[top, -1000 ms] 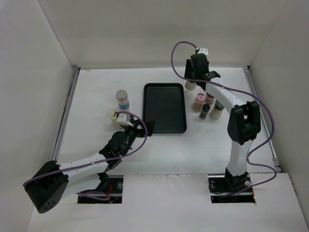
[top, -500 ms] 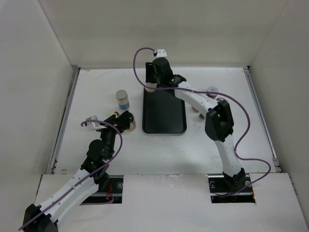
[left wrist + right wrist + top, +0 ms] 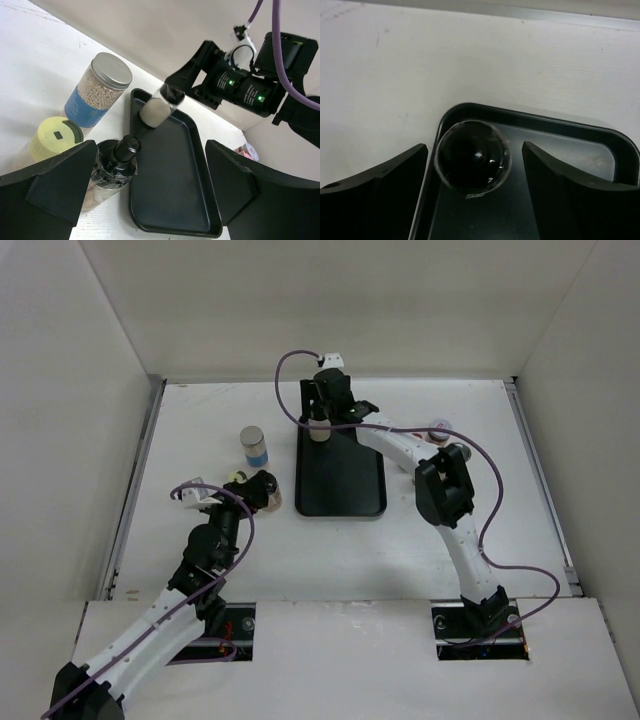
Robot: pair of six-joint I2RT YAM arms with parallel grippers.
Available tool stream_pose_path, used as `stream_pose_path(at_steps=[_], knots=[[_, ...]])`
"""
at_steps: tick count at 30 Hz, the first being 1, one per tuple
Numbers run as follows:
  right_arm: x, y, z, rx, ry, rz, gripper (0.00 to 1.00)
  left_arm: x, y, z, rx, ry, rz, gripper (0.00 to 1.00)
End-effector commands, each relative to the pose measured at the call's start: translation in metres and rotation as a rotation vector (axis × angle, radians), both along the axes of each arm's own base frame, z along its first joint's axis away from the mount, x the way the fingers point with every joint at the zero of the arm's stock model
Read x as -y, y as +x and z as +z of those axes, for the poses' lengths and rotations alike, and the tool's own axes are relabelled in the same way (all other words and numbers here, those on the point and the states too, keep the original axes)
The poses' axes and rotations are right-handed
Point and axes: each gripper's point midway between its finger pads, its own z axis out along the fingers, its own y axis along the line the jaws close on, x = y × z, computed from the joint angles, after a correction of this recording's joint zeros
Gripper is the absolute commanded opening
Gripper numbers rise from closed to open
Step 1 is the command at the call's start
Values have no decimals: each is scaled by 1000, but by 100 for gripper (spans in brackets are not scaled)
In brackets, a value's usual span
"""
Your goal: Organize the condiment bottles
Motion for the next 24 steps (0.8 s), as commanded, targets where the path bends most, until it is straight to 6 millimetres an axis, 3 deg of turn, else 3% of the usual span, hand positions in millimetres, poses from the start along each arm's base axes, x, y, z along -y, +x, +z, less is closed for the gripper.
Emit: stream_pose_path(at_steps=[1, 6, 8, 10, 14, 17, 20, 24], knots=[[-8, 6, 65, 141, 111, -4, 85, 3, 0, 4, 26, -20, -19, 91], [-1, -14, 107, 173, 171, 19, 88, 0, -2, 7, 38, -24, -11, 91], [4, -32, 122, 192, 186, 40, 84, -4, -2, 9, 42, -27, 2, 91], [-2, -60, 123, 186, 192, 116, 77, -8, -2, 8, 28, -24, 18, 91], [-39, -131, 94, 137, 193, 378, 67, -28, 6, -7, -57, -43, 114, 92], [-78, -186, 69, 134, 166, 603, 76, -40, 12, -24, -147, -62, 160, 93], [-102, -219, 48, 118, 141, 711, 89, -58, 15, -30, -182, -99, 204, 94], [-120, -244, 30, 87, 136, 804, 92, -79, 8, -31, -173, -149, 258, 94]])
